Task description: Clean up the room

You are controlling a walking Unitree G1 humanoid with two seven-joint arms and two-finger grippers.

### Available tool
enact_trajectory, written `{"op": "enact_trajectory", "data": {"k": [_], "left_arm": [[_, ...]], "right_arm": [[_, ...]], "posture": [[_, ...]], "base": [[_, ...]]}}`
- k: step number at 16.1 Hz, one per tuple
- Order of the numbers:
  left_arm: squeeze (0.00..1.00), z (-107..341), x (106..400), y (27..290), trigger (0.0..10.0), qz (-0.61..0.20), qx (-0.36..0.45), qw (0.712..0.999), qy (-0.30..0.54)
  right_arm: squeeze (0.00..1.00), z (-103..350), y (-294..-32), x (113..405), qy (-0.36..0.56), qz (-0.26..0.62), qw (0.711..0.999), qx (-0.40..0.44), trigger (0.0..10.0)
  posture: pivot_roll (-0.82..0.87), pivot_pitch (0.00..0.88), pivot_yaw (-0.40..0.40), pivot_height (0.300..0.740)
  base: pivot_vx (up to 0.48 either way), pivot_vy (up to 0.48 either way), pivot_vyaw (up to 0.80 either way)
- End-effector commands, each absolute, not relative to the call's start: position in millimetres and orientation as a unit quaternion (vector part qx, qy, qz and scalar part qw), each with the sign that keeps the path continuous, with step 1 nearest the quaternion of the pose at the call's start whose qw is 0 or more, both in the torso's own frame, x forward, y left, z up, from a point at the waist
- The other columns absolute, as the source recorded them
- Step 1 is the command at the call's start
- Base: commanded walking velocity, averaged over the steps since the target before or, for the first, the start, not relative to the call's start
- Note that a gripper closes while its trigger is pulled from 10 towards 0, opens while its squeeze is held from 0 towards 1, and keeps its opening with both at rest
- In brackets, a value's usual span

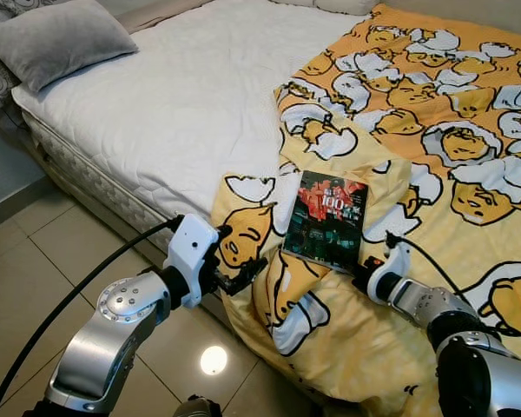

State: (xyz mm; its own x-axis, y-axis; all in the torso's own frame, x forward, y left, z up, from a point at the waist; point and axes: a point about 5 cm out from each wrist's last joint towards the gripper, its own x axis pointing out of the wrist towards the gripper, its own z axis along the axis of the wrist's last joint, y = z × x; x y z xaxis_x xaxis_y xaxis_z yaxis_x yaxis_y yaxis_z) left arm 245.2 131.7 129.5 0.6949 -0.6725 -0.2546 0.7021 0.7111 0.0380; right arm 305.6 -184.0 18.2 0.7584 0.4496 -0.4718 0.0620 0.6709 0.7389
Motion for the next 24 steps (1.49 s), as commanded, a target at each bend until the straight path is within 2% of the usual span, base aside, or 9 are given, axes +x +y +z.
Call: {"op": "enact_trajectory", "data": {"k": [1, 5, 8, 12, 16, 20, 21, 23, 24], "left_arm": [[0.48, 130, 244, 135, 10.0, -0.373, 0.075, 0.918, 0.111], [0.48, 132, 247, 134, 10.0, -0.377, 0.078, 0.916, 0.109], [0.48, 133, 249, 132, 10.0, -0.379, 0.077, 0.916, 0.106], [0.48, 132, 249, 131, 10.0, -0.380, 0.076, 0.916, 0.107], [0.48, 131, 248, 134, 10.0, -0.377, 0.079, 0.916, 0.111], [0.48, 130, 248, 135, 10.0, -0.377, 0.083, 0.916, 0.113], [0.48, 130, 248, 135, 10.0, -0.377, 0.084, 0.916, 0.113], [0.48, 129, 250, 133, 10.0, -0.379, 0.085, 0.915, 0.112], [0.48, 129, 251, 132, 10.0, -0.380, 0.084, 0.915, 0.111]], "right_arm": [[0.00, 7, -174, 296, 0.347, 0.108, 0.834, 0.415, 10.0], [0.00, 20, -172, 307, 0.294, 0.113, 0.820, 0.477, 10.0], [0.00, 40, -175, 318, 0.247, 0.160, 0.803, 0.519, 10.0], [0.00, 50, -173, 325, 0.239, 0.167, 0.803, 0.520, 10.0], [0.00, 35, -155, 322, 0.281, 0.134, 0.814, 0.490, 10.0], [0.00, 33, -150, 323, 0.276, 0.107, 0.816, 0.496, 10.0], [0.00, 34, -151, 324, 0.272, 0.103, 0.816, 0.499, 5.9], [0.00, 35, -157, 326, 0.259, 0.092, 0.820, 0.502, 0.4], [0.00, 36, -159, 326, 0.257, 0.090, 0.823, 0.499, 0.0]], "posture": [[0.00, 0.096, 0.046, 0.740], [0.00, 0.088, 0.055, 0.740], [-0.01, 0.088, 0.054, 0.740], [-0.01, 0.095, 0.049, 0.740], [0.00, 0.100, 0.050, 0.740], [0.00, 0.094, 0.054, 0.740], [0.00, 0.092, 0.054, 0.740], [0.00, 0.076, 0.058, 0.740], [-0.01, 0.081, 0.059, 0.740]], "base": [[0.000, 0.000, 0.00], [0.000, 0.000, 0.00], [0.000, 0.000, 0.00], [0.000, 0.000, 0.00], [0.000, 0.000, 0.00], [0.000, 0.000, 0.00], [0.000, 0.000, 0.00], [0.000, 0.000, 0.00], [0.000, 0.000, 0.00]]}}
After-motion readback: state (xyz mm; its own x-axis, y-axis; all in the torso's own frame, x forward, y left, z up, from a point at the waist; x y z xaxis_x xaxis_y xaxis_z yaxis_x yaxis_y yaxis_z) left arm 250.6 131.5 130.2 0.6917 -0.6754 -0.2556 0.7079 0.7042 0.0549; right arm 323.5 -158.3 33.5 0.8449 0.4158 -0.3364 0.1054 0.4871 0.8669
